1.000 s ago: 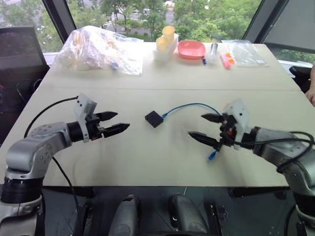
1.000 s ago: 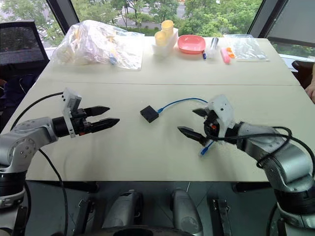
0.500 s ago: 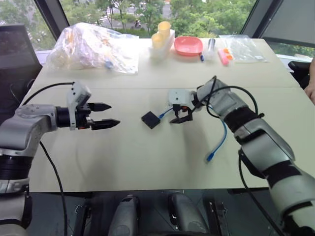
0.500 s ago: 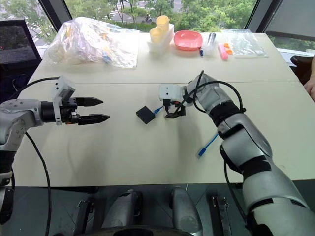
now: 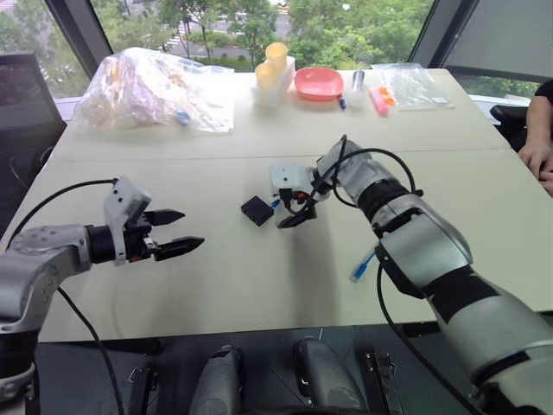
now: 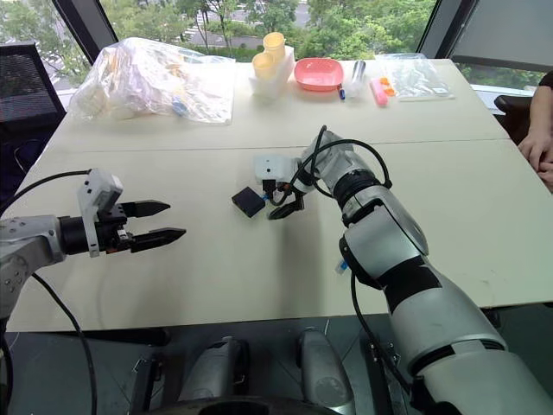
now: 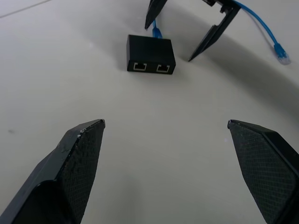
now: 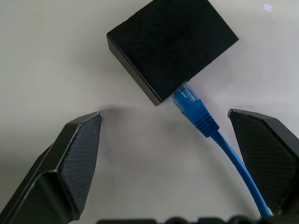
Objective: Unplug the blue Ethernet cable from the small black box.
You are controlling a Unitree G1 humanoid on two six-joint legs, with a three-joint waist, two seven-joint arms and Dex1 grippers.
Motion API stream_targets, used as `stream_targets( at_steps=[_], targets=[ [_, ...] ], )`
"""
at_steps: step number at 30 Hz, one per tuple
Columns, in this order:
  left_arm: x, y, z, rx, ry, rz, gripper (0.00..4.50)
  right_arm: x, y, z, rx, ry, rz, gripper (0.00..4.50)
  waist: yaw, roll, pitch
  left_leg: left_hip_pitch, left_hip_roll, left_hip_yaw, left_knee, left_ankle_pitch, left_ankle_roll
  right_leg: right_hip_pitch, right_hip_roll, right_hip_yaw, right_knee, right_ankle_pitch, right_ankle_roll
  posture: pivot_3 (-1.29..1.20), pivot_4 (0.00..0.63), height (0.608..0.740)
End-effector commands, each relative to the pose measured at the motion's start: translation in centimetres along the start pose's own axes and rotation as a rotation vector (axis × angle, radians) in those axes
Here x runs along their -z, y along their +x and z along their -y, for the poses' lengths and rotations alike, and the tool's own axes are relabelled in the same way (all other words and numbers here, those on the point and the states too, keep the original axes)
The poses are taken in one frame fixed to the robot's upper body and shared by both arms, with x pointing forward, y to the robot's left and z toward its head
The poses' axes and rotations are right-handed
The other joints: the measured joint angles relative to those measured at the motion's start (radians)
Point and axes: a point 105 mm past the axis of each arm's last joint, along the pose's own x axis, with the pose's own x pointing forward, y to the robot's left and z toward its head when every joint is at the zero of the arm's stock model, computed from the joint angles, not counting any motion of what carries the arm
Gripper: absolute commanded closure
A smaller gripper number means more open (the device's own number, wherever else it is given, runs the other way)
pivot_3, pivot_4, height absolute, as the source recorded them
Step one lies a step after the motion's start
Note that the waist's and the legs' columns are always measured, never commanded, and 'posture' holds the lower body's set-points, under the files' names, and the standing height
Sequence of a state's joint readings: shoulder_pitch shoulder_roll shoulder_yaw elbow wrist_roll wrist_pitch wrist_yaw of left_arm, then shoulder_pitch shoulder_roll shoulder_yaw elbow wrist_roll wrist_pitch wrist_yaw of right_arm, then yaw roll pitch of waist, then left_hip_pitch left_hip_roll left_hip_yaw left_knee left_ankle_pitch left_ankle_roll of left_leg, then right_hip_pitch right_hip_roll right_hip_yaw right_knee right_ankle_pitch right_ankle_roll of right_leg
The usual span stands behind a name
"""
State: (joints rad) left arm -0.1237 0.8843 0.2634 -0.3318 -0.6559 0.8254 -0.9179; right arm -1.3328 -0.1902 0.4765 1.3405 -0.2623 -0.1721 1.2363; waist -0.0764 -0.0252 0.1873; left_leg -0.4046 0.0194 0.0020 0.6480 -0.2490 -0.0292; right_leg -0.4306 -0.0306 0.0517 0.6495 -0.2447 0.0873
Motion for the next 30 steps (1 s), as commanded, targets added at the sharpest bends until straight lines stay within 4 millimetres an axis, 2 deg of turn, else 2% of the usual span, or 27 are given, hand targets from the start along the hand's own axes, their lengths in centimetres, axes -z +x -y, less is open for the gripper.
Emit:
stream_targets(
  at_steps=[1, 3, 4, 6, 7, 9, 12, 16, 18, 20, 22, 24, 28, 30],
  targets=[
    [-0.3, -1.1, 0.9, -0.033, 0.005, 0.011, 0.0, 0.5, 2.1, -1.2, -0.032, 0.031, -0.01, 1.81, -0.004, -0.001, 0.0, 0.001, 0.001, 0.0, 0.0, 0.0, 0.0, 0.001, 0.0, 0.0, 0.0, 0.0, 0.0, 0.0, 0.15, 0.735],
    [-0.3, -1.8, 1.3, -0.046, -0.008, 0.01, 0.0, 1.8, 2.3, -1.9, -0.063, 0.044, -0.056, 2.75, -0.006, -0.001, -0.001, 0.003, 0.003, 0.0, 0.0, 0.0, 0.0, 0.003, 0.0, 0.0, 0.0, 0.001, -0.002, 0.0, 0.15, 0.735],
    [-0.4, -2.0, 1.4, -0.053, -0.015, 0.014, 0.0, 2.3, 2.3, -2.2, -0.078, 0.065, -0.063, 3.39, -0.005, -0.001, -0.001, 0.006, 0.004, 0.0, 0.0, 0.0, 0.0, 0.005, 0.001, 0.0, 0.0, 0.001, -0.004, 0.0, 0.15, 0.735],
    [-0.4, -2.3, 1.4, -0.065, -0.022, 0.016, 0.0, 2.7, 2.2, -2.5, -0.089, 0.105, -0.056, 4.26, -0.004, -0.001, -0.001, 0.014, 0.005, 0.0, -0.001, 0.0, 0.0, 0.013, 0.002, 0.0, 0.0, -0.001, -0.009, 0.0, 0.15, 0.735],
    [-0.5, -2.3, 1.3, -0.071, -0.019, 0.016, 0.0, 2.7, 2.2, -2.5, -0.09, 0.126, -0.043, 4.46, -0.002, -0.001, -0.001, 0.019, 0.005, 0.0, -0.001, 0.0, 0.0, 0.017, 0.002, -0.001, -0.001, -0.004, -0.014, 0.0, 0.15, 0.735],
    [-0.6, -2.1, 1.0, -0.077, -0.015, 0.019, 0.0, 2.7, 2.1, -2.5, -0.092, 0.14, -0.032, 4.46, 0.003, -0.001, -0.001, 0.025, 0.006, 0.0, -0.001, 0.0, 0.0, 0.024, 0.003, -0.001, -0.002, -0.005, -0.015, 0.0, 0.15, 0.735],
    [-1.8, -1.2, 0.5, -0.061, 0.003, 0.063, 0.0, 2.1, 1.6, -1.4, -0.018, 0.141, -0.003, 4.46, 0.007, -0.001, -0.001, 0.029, 0.006, 0.0, -0.001, 0.0, -0.001, 0.027, 0.003, -0.001, -0.003, -0.005, -0.016, 0.0, 0.15, 0.735],
    [-3.9, -0.4, -1.3, -0.068, 0.011, 0.149, 0.0, -0.5, -0.6, 2.4, 0.218, 0.062, 0.074, 4.46, 0.006, -0.001, -0.001, 0.027, 0.005, 0.001, -0.001, 0.0, -0.001, 0.026, 0.003, -0.001, -0.002, -0.005, -0.016, 0.0, 0.15, 0.735],
    [-6.1, 0.2, -3.3, -0.074, -0.001, 0.244, 0.0, -2.6, -3.4, 4.9, 0.411, -0.146, 0.087, 4.46, 0.009, 0.0, 0.0, 0.023, 0.006, 0.001, -0.001, 0.0, -0.001, 0.022, 0.004, -0.001, -0.002, -0.005, -0.015, 0.0, 0.15, 0.735],
    [-8.2, 1.0, -5.3, -0.057, -0.035, 0.336, 0.0, -3.8, -6.2, 6.1, 0.563, -0.356, 0.083, 4.46, 0.015, -0.001, 0.0, 0.011, 0.004, 0.0, 0.0, 0.003, -0.005, 0.01, 0.006, -0.002, 0.001, -0.003, -0.011, 0.0, 0.15, 0.735],
    [-9.1, 2.1, -7.0, -0.041, -0.065, 0.371, 0.0, -4.0, -7.7, 6.2, 0.644, -0.381, 0.115, 4.46, 0.02, -0.001, -0.001, -0.002, -0.001, 0.0, 0.002, 0.006, -0.009, -0.003, 0.005, -0.002, 0.006, 0.001, -0.005, 0.0, 0.15, 0.735],
    [-9.2, 3.7, -8.2, -0.009, -0.068, 0.352, 0.0, -4.0, -8.9, 5.8, 0.712, -0.427, 0.115, 4.46, 0.023, -0.001, -0.001, -0.004, -0.002, 0.001, 0.0, 0.006, -0.009, -0.006, 0.003, -0.002, 0.005, 0.001, -0.005, 0.0, 0.15, 0.735],
    [-11.8, 6.3, -8.1, 0.127, -0.098, 0.403, 0.0, -4.2, -10.1, 4.5, 0.826, -0.487, 0.102, 4.46, 0.032, -0.002, -0.001, -0.008, -0.002, 0.002, -0.002, 0.004, -0.007, -0.007, 0.004, -0.003, 0.0, 0.001, -0.003, 0.0, 0.15, 0.735],
    [-12.8, 8.0, -7.6, 0.165, -0.065, 0.389, 0.0, -4.5, -10.3, 4.2, 0.884, -0.489, 0.108, 4.46, 0.034, -0.002, -0.001, -0.017, -0.003, 0.002, 0.0, 0.004, -0.007, -0.015, 0.004, -0.003, 0.001, 0.001, -0.003, 0.0, 0.15, 0.735]
  ],
)
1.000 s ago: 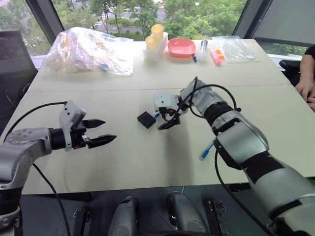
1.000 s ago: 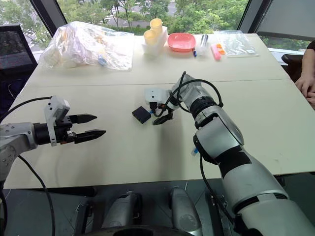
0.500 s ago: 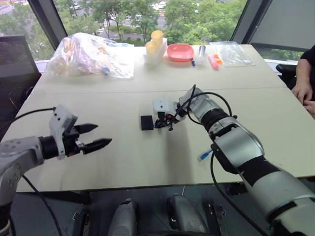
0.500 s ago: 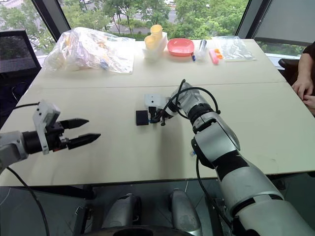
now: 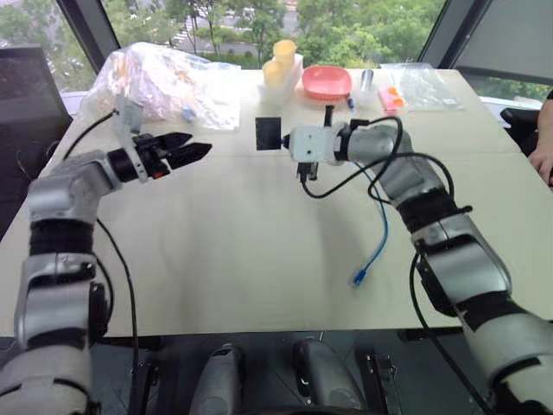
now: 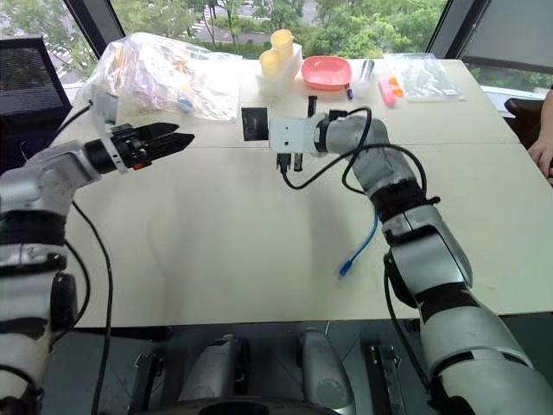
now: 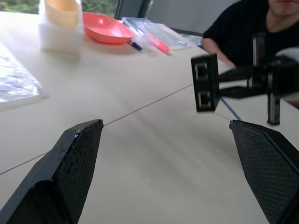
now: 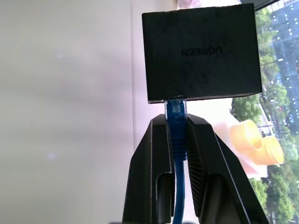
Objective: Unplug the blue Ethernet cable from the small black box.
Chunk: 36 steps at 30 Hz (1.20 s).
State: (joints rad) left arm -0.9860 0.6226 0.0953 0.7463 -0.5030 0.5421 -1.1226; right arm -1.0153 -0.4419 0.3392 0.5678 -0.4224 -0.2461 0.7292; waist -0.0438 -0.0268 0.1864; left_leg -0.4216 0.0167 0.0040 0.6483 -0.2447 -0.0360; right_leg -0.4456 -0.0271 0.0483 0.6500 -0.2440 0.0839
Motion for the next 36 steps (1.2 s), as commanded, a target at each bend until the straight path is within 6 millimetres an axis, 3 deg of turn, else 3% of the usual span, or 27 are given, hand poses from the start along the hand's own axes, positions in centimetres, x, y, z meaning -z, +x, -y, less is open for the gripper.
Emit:
stream_targets(
  at_steps=[1, 6, 9, 11, 16, 21, 24, 31, 36],
  targets=[
    [-1.5, 2.4, 0.8, 0.069, 0.095, -0.013, 0.0, -2.3, -1.0, 2.8, 0.165, -0.057, 0.031, 4.46, 0.001, 0.0, 0.0, -0.004, 0.0, 0.0, 0.002, 0.0, 0.0, -0.003, 0.0, 0.0, 0.0, 0.0, 0.0, 0.0, 0.15, 0.735],
    [-1.2, 4.8, 3.0, 0.229, 0.071, -0.01, 0.0, -3.5, -0.6, 2.7, 0.224, -0.054, 0.017, 4.46, -0.002, 0.0, 0.0, -0.004, 0.0, 0.001, 0.003, 0.0, 0.0, -0.004, 0.0, 0.001, 0.001, 0.001, 0.002, 0.0, 0.15, 0.735],
    [-0.5, 5.8, 3.1, 0.233, 0.069, -0.023, 0.0, -3.9, -0.7, 2.8, 0.245, -0.078, 0.011, 4.46, -0.001, 0.0, 0.0, -0.004, 0.0, 0.0, 0.003, 0.0, 0.0, -0.004, 0.0, 0.001, 0.003, 0.001, 0.001, 0.0, 0.15, 0.735],
    [-1.2, 6.4, 3.4, 0.236, 0.037, 0.027, 0.0, -4.1, -0.8, 2.7, 0.245, -0.074, 0.011, 4.46, 0.0, 0.0, 0.0, -0.004, 0.0, 0.0, 0.004, 0.0, 0.0, -0.004, 0.0, 0.001, 0.003, 0.001, 0.002, 0.0, 0.15, 0.735],
    [-2.8, 7.2, 4.4, 0.288, -0.016, 0.091, 0.0, -5.1, -0.8, 2.3, 0.231, -0.072, 0.025, 4.46, -0.001, 0.0, 0.0, -0.005, 0.0, -0.001, 0.005, 0.0, 0.0, -0.004, 0.0, 0.0, 0.004, 0.001, 0.002, 0.0, 0.15, 0.735],
    [-2.6, 7.4, 4.7, 0.309, -0.018, 0.079, 0.0, -5.6, -0.6, 2.0, 0.22, -0.059, 0.03, 4.46, -0.001, 0.0, 0.0, -0.004, 0.0, -0.001, 0.005, 0.0, 0.0, -0.003, 0.0, 0.0, 0.004, 0.001, 0.002, 0.0, 0.15, 0.735],
    [-1.9, 7.3, 5.0, 0.345, 0.011, 0.039, 0.81, -5.7, -0.6, 1.9, 0.212, -0.06, 0.029, 4.5, -0.001, 0.0, 0.0, -0.004, 0.0, -0.001, 0.005, 0.0, 0.0, -0.003, 0.0, 0.0, 0.004, 0.001, 0.002, 0.0, 0.15, 0.735],
    [-1.4, 7.0, 4.7, 0.337, 0.008, 0.023, 3.99, -6.0, -0.7, 1.9, 0.207, -0.076, 0.026, 4.5, -0.001, 0.0, 0.0, -0.004, 0.0, -0.001, 0.005, 0.0, 0.0, -0.003, 0.001, 0.0, 0.005, 0.001, 0.002, 0.0, 0.15, 0.735],
    [-1.2, 6.9, 4.4, 0.319, 0.018, 0.01, 3.96, -6.0, -0.9, 1.8, 0.204, -0.08, 0.029, 4.5, 0.001, 0.0, 0.0, -0.004, 0.0, -0.002, 0.006, 0.0, 0.0, -0.003, 0.0, 0.0, 0.005, 0.001, 0.002, 0.0, 0.15, 0.735]
  ],
)
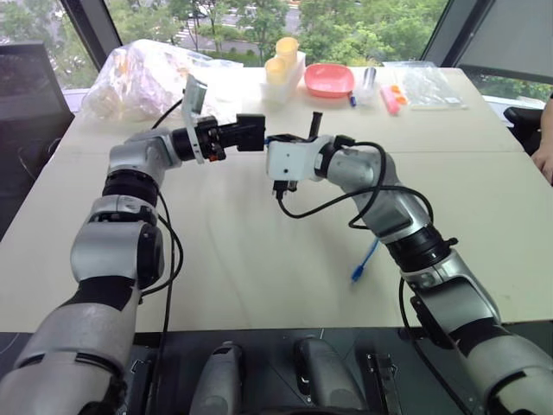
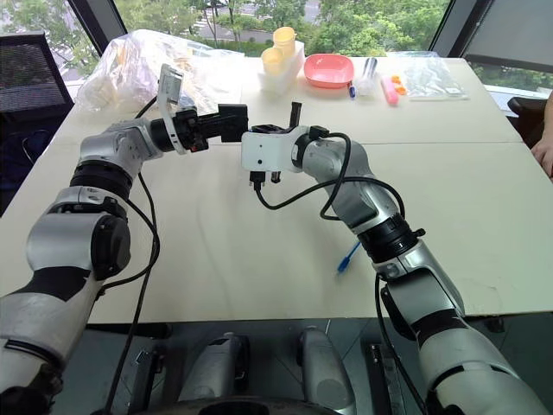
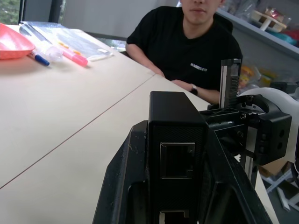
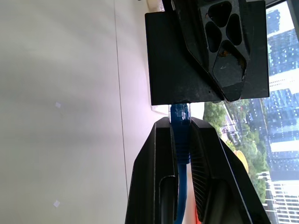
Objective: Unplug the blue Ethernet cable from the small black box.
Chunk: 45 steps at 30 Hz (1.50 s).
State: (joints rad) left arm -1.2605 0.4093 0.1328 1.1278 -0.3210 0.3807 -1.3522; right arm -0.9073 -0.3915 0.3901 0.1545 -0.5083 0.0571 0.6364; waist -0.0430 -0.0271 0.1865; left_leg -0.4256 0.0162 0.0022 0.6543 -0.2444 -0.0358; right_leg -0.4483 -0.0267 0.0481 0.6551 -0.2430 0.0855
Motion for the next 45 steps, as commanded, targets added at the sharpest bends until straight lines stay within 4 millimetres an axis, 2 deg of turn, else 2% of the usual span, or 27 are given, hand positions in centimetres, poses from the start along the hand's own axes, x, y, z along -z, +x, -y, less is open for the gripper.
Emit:
stream_targets(
  at_steps=[1, 5, 6, 9, 10, 13, 17, 22, 29, 33, 45],
  targets=[
    [-0.5, 0.1, 0.2, 0.005, 0.041, -0.001, 3.96, -0.9, -0.7, 1.3, 0.045, -0.02, 0.027, 4.05, 0.0, 0.0, 0.0, 0.0, 0.0, 0.0, 0.0, 0.0, 0.0, 0.0, 0.0, 0.0, 0.0, 0.0, 0.0, 0.0, 0.15, 0.735],
    [-0.3, -0.2, 0.0, -0.002, 0.043, -0.007, 3.96, -0.5, -1.3, 0.9, 0.008, 0.003, 0.021, 2.3, -0.001, 0.0, 0.0, 0.0, 0.0, 0.0, 0.0, 0.0, 0.0, 0.0, 0.0, 0.0, 0.0, 0.0, 0.0, 0.0, 0.15, 0.735],
    [-0.3, -0.4, 0.0, 0.0, 0.041, -0.01, 3.96, 0.3, -1.8, 1.3, 0.013, 0.017, -0.011, 1.77, -0.001, 0.0, 0.0, 0.0, 0.0, 0.0, 0.0, 0.0, 0.0, 0.0, 0.0, 0.0, 0.0, 0.0, 0.0, 0.0, 0.15, 0.735],
    [0.2, -0.8, 0.4, 0.045, 0.038, -0.041, 3.96, 2.1, -3.6, 1.8, -0.009, 0.195, -0.063, 0.22, 0.0, 0.0, 0.0, 0.0, 0.0, 0.0, 0.0, 0.0, 0.0, 0.0, 0.0, 0.0, 0.0, 0.0, 0.0, 0.0, 0.15, 0.735],
    [0.3, -1.0, 0.9, 0.081, 0.036, -0.051, 3.96, 1.8, -4.1, 2.2, -0.01, 0.328, -0.02, 0.05, 0.0, 0.0, 0.0, 0.0, 0.0, 0.0, 0.0, 0.0, 0.0, 0.0, 0.0, 0.0, 0.0, 0.0, 0.0, 0.0, 0.15, 0.735],
    [0.2, -1.6, 2.4, 0.204, 0.036, -0.068, 3.96, 0.2, -6.2, 3.6, -0.047, 0.721, 0.163, 0.05, -0.002, 0.0, 0.0, 0.0, 0.0, -0.001, 0.0, 0.0, 0.0, 0.001, 0.0, -0.001, 0.001, 0.0, 0.0, 0.0, 0.15, 0.735],
    [-0.9, -1.9, 3.6, 0.268, 0.06, -0.043, 3.96, -1.3, -8.3, 3.2, -0.212, 0.908, 0.285, 0.05, 0.001, 0.0, 0.0, 0.0, 0.0, -0.005, 0.003, 0.0, 0.0, 0.001, 0.0, -0.003, 0.004, 0.0, 0.0, 0.0, 0.15, 0.735],
    [-2.0, -2.0, 4.5, 0.307, 0.043, 0.004, 3.96, -2.4, -8.4, 2.2, -0.34, 1.111, 0.401, 0.05, -0.001, 0.0, 0.0, 0.002, 0.0, -0.006, 0.009, 0.0, 0.001, 0.006, 0.0, -0.004, 0.006, 0.0, 0.0, 0.0, 0.15, 0.735],
    [-2.0, -1.9, 5.3, 0.342, 0.036, -0.002, 3.96, -1.8, -6.1, 2.3, -0.298, 1.269, 0.446, 0.05, -0.001, 0.0, 0.0, 0.004, 0.0, -0.006, 0.011, 0.0, 0.001, 0.007, 0.001, -0.003, 0.009, 0.0, 0.0, 0.0, 0.15, 0.735],
    [-2.0, -1.9, 5.4, 0.342, 0.031, -0.005, 3.96, -1.3, -4.9, 2.2, -0.279, 1.298, 0.435, 0.05, -0.001, 0.0, 0.0, 0.004, 0.0, -0.006, 0.011, 0.0, 0.001, 0.007, 0.001, -0.003, 0.009, 0.0, 0.0, 0.0, 0.15, 0.735],
    [-2.1, -1.7, 5.5, 0.337, 0.024, 0.011, 3.96, -1.6, -4.2, 1.8, -0.292, 1.324, 0.451, 0.05, -0.001, 0.0, 0.0, 0.004, 0.0, -0.006, 0.011, 0.0, 0.001, 0.007, 0.001, -0.003, 0.009, 0.0, 0.0, 0.0, 0.15, 0.735]
  ],
)
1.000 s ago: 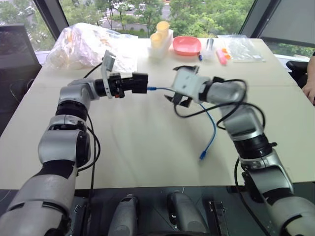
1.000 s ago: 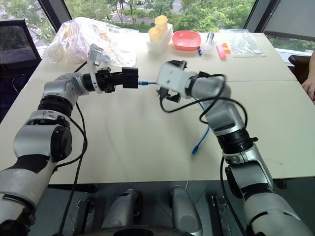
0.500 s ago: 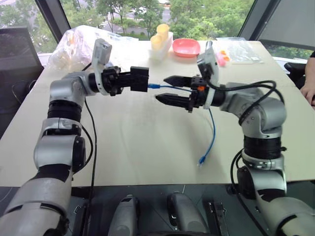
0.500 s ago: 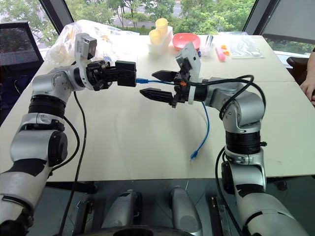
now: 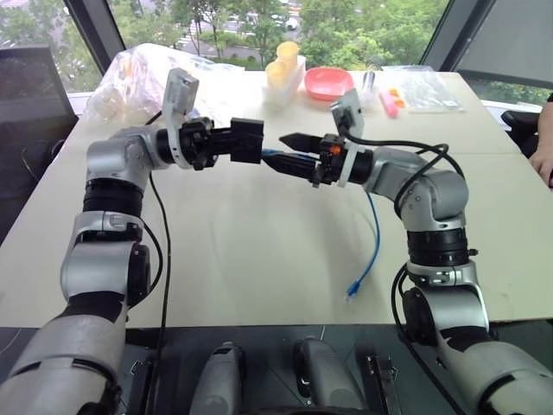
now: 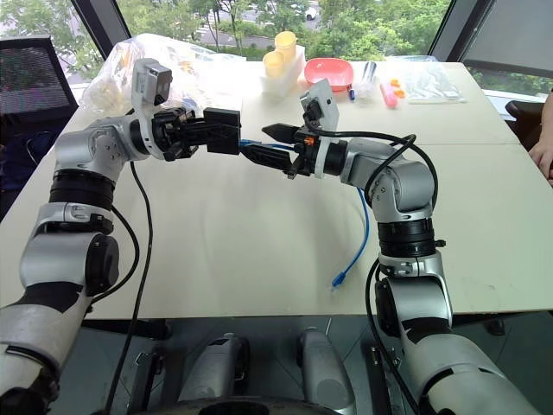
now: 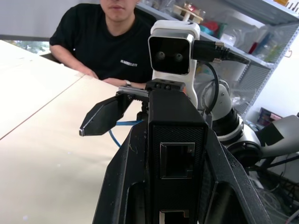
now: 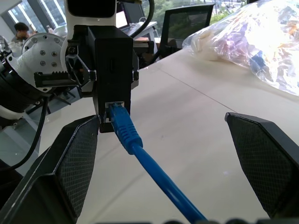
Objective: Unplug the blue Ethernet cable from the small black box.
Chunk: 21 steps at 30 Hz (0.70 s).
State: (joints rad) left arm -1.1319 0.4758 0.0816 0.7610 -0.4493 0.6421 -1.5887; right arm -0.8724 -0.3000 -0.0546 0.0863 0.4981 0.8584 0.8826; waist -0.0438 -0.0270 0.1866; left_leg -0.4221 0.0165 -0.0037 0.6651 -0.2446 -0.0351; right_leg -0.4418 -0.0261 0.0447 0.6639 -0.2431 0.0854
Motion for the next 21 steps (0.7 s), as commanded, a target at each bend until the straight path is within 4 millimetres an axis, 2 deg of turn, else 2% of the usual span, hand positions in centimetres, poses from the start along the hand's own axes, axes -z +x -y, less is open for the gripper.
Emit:
stream_targets(
  at_steps=[1, 9, 12, 19, 21],
  targets=[
    [-1.1, 0.2, 0.7, 0.029, 0.049, 0.024, 3.96, -1.4, 0.2, -0.7, -0.031, -0.038, 0.044, 0.05, 0.0, 0.0, 0.0, 0.0, 0.0, 0.0, 0.0, 0.0, 0.0, 0.0, 0.0, 0.0, 0.0, 0.0, 0.0, 0.0, 0.15, 0.735],
    [-1.1, 0.6, 0.8, 0.036, 0.048, 0.029, 3.96, -1.3, 0.5, -0.7, -0.029, -0.035, 0.047, 0.05, 0.0, 0.0, 0.0, 0.0, 0.0, 0.0, 0.0, 0.0, 0.0, 0.0, 0.0, 0.0, 0.0, 0.0, 0.0, 0.0, 0.15, 0.735],
    [-1.1, 0.6, 0.8, 0.036, 0.047, 0.035, 3.96, -1.0, 0.6, -0.7, -0.032, -0.039, 0.043, 0.74, 0.0, 0.0, 0.0, 0.0, 0.0, 0.0, 0.0, 0.0, 0.0, 0.0, 0.0, 0.0, 0.0, 0.0, 0.0, 0.0, 0.15, 0.735],
    [-1.5, 0.4, 0.7, 0.027, 0.049, 0.043, 3.96, -0.4, 0.3, -0.4, -0.024, -0.039, 0.033, 3.95, 0.0, 0.0, 0.0, 0.0, 0.0, 0.0, 0.0, 0.0, 0.0, 0.0, 0.0, 0.0, 0.0, 0.0, 0.0, 0.0, 0.15, 0.735],
    [-1.5, 0.4, 0.7, 0.028, 0.049, 0.044, 3.96, -0.4, 0.2, -0.3, -0.027, -0.033, 0.035, 4.03, 0.0, 0.0, 0.0, 0.0, 0.0, 0.0, 0.0, 0.0, 0.0, 0.0, 0.0, 0.0, 0.0, 0.0, 0.0, 0.0, 0.15, 0.735]
  ],
)
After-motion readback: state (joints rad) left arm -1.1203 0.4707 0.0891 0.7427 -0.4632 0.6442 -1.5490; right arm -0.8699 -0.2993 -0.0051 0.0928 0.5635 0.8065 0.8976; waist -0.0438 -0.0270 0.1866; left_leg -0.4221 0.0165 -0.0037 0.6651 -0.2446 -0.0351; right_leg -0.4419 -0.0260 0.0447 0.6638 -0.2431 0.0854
